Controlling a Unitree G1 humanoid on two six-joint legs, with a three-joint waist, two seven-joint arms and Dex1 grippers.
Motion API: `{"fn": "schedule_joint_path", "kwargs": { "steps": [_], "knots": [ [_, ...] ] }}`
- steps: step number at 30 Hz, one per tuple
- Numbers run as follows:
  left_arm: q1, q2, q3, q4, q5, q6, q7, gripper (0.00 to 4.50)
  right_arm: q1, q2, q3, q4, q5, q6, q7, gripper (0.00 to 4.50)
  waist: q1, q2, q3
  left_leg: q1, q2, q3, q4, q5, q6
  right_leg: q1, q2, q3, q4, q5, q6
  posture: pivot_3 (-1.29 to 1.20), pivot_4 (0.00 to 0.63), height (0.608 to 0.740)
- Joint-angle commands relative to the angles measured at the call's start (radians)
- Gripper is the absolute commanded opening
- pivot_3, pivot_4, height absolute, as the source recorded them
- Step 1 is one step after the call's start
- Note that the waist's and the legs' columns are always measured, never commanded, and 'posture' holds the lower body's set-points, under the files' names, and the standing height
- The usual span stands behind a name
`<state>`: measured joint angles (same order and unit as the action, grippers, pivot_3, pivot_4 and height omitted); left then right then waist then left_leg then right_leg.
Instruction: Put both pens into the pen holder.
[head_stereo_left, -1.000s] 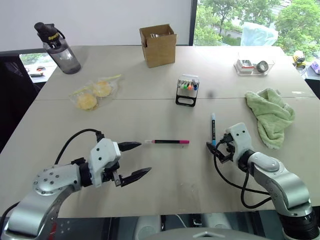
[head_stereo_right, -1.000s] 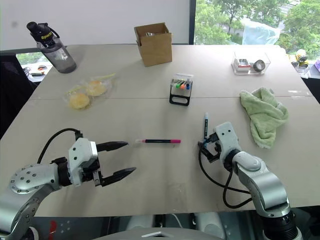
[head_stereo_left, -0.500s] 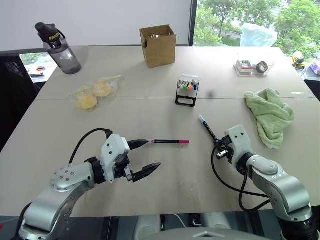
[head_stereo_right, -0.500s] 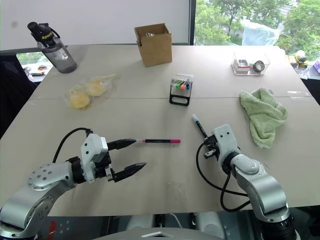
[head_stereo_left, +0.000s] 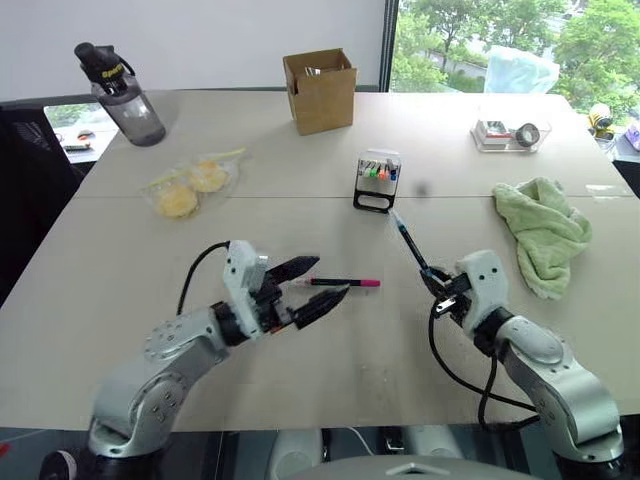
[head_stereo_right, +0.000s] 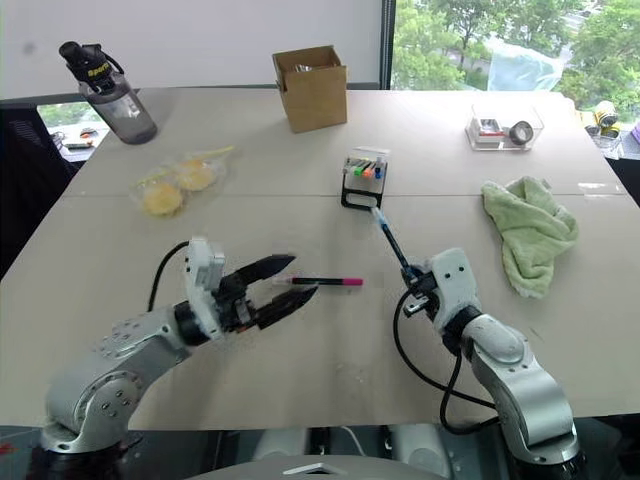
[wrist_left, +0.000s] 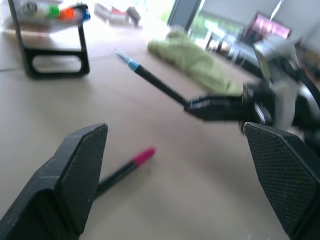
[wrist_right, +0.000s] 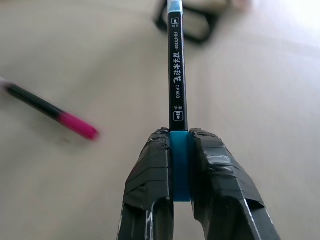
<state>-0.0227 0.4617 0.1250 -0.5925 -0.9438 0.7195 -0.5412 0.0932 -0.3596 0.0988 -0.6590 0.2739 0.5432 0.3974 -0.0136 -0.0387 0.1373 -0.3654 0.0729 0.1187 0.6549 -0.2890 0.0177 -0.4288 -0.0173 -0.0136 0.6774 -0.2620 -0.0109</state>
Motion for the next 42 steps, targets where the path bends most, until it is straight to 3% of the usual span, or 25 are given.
{"fn": "schedule_joint_path", "kwargs": {
  "steps": [1,8,17,20,27,28,32,35,42],
  "knots": [
    [-0.061,-0.047,0.036,0.004,-0.147,0.031,0.08,4.5,0.001,-0.031,0.005,-0.01,-0.007,-0.189,0.099,0.03,-0.004,0.0,0.0,0.001,0.0,0.0,0.0,0.0,0.0,0.001,0.0,0.0,0.0,0.0,0.0,0.0,0.15,0.736],
    [-0.135,-0.08,0.039,0.058,-0.264,0.054,0.137,4.5,-0.036,-0.07,0.03,0.043,-0.016,-0.355,0.213,0.03,-0.001,0.0,0.001,0.003,0.0,-0.002,0.0,0.004,-0.006,0.002,0.001,0.0,0.001,0.0,-0.001,0.0,0.15,0.736],
    [-0.178,-0.106,-0.018,0.078,-0.294,0.061,0.108,4.5,-0.069,-0.13,0.049,0.078,-0.008,-0.435,0.331,0.03,0.001,-0.001,0.001,0.002,-0.001,-0.002,0.0,0.004,-0.007,0.002,0.001,-0.001,0.0,0.002,-0.004,0.0,0.15,0.736],
    [-0.174,-0.104,-0.03,0.072,-0.288,0.058,0.092,3.36,-0.076,-0.126,0.043,0.093,-0.01,-0.44,0.327,0.0,0.0,-0.001,0.001,0.003,-0.001,-0.002,0.0,0.004,-0.007,0.002,0.001,-0.001,0.001,0.002,-0.004,0.0,0.15,0.736],
    [-0.164,-0.108,-0.034,0.056,-0.29,0.05,0.087,0.02,-0.08,-0.113,0.032,0.102,-0.015,-0.418,0.292,0.0,0.001,-0.001,0.001,0.002,-0.001,-0.002,0.0,0.004,-0.007,0.002,0.001,-0.001,0.0,0.002,-0.004,0.0,0.15,0.736],
    [-0.167,-0.107,-0.036,0.056,-0.286,0.048,0.086,0.0,-0.083,-0.112,0.03,0.101,-0.012,-0.404,0.288,1.01,0.001,-0.001,0.001,0.002,-0.001,-0.003,0.0,0.004,-0.007,0.002,0.001,-0.001,0.0,0.002,-0.004,0.0,0.15,0.736],
    [-0.199,-0.088,-0.068,0.055,-0.176,0.006,0.063,0.0,-0.073,-0.116,0.007,0.11,-0.025,-0.372,0.254,2.71,0.002,-0.001,0.001,0.002,-0.001,-0.002,0.001,0.004,-0.007,0.003,0.001,-0.001,0.0,0.002,-0.004,0.0,0.15,0.736],
    [-0.228,-0.018,-0.167,0.06,0.1,-0.132,-0.011,0.0,-0.038,-0.141,-0.039,0.115,-0.02,-0.327,0.235,4.21,0.003,0.0,0.001,0.002,-0.002,-0.003,0.001,0.004,-0.007,0.003,0.001,-0.001,0.0,0.002,-0.004,0.0,0.15,0.736],
    [-0.306,0.034,-0.3,0.149,0.637,-0.607,-0.075,0.0,0.091,-0.162,-0.199,0.072,0.107,-0.296,0.254,4.21,0.009,0.0,0.001,0.001,-0.003,-0.002,0.001,0.004,-0.007,0.003,0.001,-0.001,-0.002,0.002,-0.004,0.0,0.15,0.736]
  ]
}}
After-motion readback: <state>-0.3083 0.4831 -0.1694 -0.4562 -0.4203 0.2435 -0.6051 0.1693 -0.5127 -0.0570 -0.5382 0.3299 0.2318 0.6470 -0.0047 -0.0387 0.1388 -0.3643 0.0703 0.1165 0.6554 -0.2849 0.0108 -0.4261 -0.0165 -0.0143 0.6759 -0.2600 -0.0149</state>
